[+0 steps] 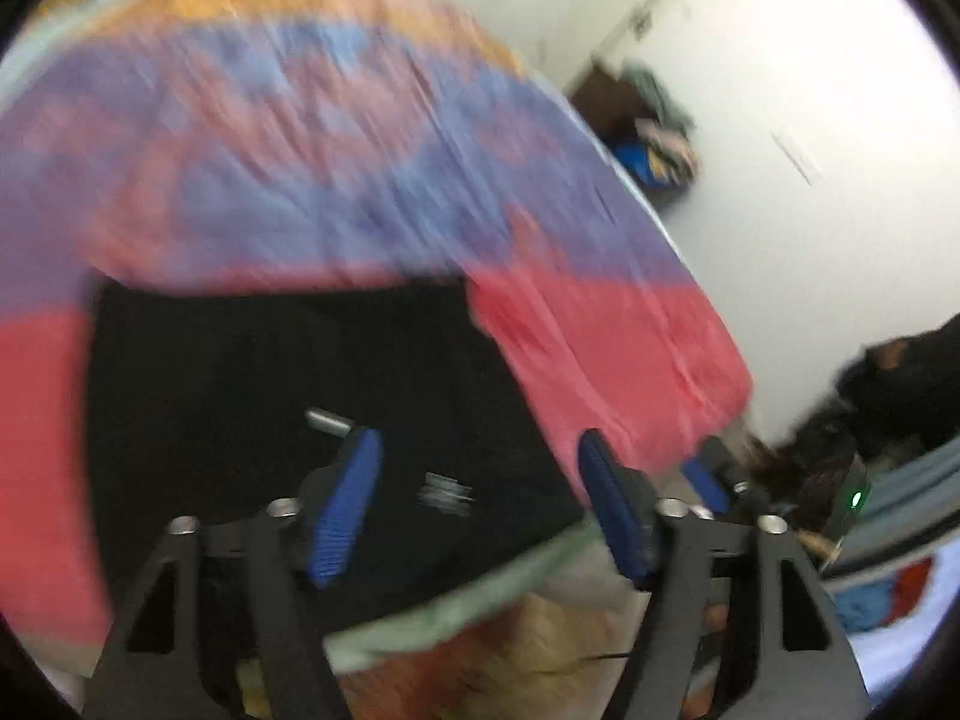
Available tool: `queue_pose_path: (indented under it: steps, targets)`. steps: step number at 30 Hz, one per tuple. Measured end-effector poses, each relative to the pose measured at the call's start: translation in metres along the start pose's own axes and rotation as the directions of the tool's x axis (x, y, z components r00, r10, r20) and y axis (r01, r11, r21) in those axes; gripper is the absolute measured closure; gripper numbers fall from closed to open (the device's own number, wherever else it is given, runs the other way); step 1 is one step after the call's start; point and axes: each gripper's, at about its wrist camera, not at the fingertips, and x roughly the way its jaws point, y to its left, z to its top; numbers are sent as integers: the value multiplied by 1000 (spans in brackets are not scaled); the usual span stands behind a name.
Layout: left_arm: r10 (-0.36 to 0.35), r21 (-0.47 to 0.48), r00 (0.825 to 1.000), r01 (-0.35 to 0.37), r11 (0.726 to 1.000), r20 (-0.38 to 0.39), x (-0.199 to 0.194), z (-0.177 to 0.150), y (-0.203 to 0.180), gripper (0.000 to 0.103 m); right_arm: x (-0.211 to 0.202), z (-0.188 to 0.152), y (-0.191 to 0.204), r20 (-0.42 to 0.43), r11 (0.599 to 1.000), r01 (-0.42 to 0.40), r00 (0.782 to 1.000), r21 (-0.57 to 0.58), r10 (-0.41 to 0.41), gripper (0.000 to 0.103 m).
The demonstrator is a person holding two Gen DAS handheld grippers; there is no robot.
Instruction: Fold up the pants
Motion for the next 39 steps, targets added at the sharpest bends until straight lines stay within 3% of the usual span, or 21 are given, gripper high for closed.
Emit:
queue_pose_path:
  steps: [2, 3, 4, 6, 8, 9, 10, 11, 12, 15, 16, 20, 23, 25, 28, 29, 31, 32, 34, 35, 39]
  targets:
    - [119, 12, 990, -121, 993, 75, -24, -4, 27, 33, 14, 7, 7, -70, 994, -113, 991, -3, 113, 0]
    - [171, 17, 981, -173, 985, 89, -28, -8, 36, 35, 22, 11, 11, -112, 984, -178, 978, 1, 177, 0]
    - [224, 31, 971, -227, 973, 87, -25, -13, 47, 46, 32, 14, 15, -165, 968, -250, 954, 19, 249, 0]
    - [290, 69, 957, -291, 954, 17, 5, -27, 64, 64, 68, 22, 20, -332, 918, -375, 856, 130, 397, 1]
    - [300, 82, 948, -292, 953, -103, 35, -47, 77, 86, 98, 27, 24, -435, 882, -411, 768, 229, 471, 13]
    - [296, 89, 946, -286, 954, -130, 47, -57, 79, 86, 109, 28, 27, -480, 874, -420, 731, 243, 485, 14]
    - [312, 104, 943, -301, 948, -113, 52, -61, 80, 86, 120, 29, 33, -532, 882, -414, 705, 226, 468, 20]
    - [323, 115, 942, -313, 943, -87, 54, -65, 77, 86, 128, 31, 41, -581, 903, -399, 702, 158, 412, 27]
    - [316, 107, 946, -308, 945, -72, 55, -66, 76, 86, 134, 31, 47, -622, 907, -405, 683, 114, 383, 28]
    - [279, 65, 957, -274, 959, -81, 53, -61, 80, 83, 154, 19, 66, -748, 898, -435, 576, 61, 330, 31]
    - [272, 56, 959, -268, 962, -82, 53, -59, 81, 82, 160, 15, 71, -779, 906, -423, 562, 18, 278, 33]
    - [266, 44, 961, -263, 964, -77, 60, -53, 79, 82, 173, 5, 74, -814, 919, -385, 559, -86, 158, 36]
    - [274, 56, 959, -271, 961, -70, 58, -57, 82, 80, 179, -1, 75, -847, 911, -405, 508, -79, 153, 46]
    - [273, 50, 960, -269, 962, -71, 56, -58, 83, 79, 184, -4, 78, -875, 897, -436, 460, -75, 151, 47]
    - [264, 35, 962, -262, 964, -70, 54, -59, 83, 75, 192, -7, 78, -896, 893, -445, 420, -61, 148, 48]
    - [264, 35, 962, -262, 964, -69, 54, -59, 83, 74, 196, -10, 77, -899, 898, -437, 413, -54, 147, 48]
    - [274, 41, 959, -271, 962, -75, 54, -58, 81, 73, 198, -17, 80, -897, 901, -429, 423, -72, 129, 54]
    - [279, 42, 957, -276, 960, -78, 51, -57, 81, 73, 195, -17, 87, -882, 891, -433, 462, -133, 93, 71]
    - [273, 16, 959, -272, 962, -72, 37, -52, 82, 73, 181, -10, 98, -851, 864, -463, 518, -196, 84, 82]
    - [258, -3, 964, -259, 966, -58, 28, -49, 84, 72, 173, -2, 102, -835, 857, -475, 540, -199, 105, 85]
    - [237, -36, 971, -236, 971, 30, -16, -39, 85, 63, 136, 28, 107, -784, 856, -490, 591, -163, 189, 86]
